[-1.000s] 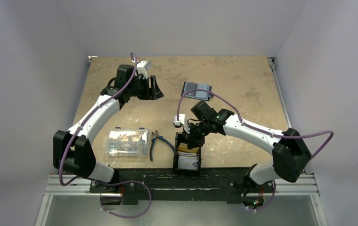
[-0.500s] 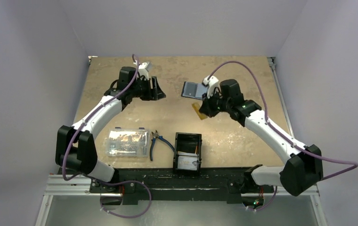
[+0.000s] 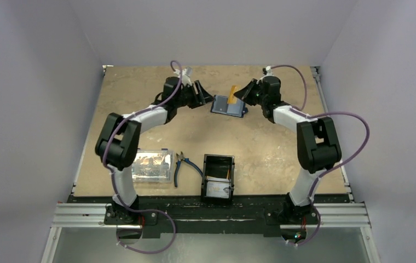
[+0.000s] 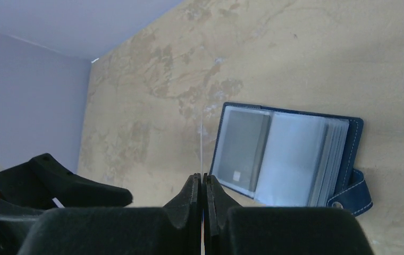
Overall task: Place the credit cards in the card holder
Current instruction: Insert the credit card into the card holder.
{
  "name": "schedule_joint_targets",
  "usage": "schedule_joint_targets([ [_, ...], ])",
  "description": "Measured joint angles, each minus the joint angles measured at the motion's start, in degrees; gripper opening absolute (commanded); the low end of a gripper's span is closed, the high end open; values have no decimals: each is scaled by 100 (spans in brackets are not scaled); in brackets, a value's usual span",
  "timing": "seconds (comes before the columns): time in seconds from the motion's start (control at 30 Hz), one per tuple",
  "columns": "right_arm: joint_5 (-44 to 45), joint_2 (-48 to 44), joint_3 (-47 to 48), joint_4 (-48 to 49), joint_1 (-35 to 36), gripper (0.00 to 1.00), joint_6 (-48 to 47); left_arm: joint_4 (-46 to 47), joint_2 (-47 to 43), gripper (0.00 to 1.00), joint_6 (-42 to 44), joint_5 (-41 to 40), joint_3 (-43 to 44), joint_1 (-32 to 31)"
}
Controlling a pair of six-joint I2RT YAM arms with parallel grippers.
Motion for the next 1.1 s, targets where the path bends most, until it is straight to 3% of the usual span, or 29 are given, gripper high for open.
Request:
schedule_joint_targets([
  [0.2, -133, 866, 326, 474, -157, 0, 428, 800, 1467, 42, -372, 142, 1012, -269],
  [0.43, -308, 1335, 800, 549, -269, 0, 494, 951, 2474, 33, -509, 229, 2013, -256],
  [1.1, -363, 1770, 1036, 190, -310, 0, 330, 286, 3034, 21, -219, 46, 2354, -271],
])
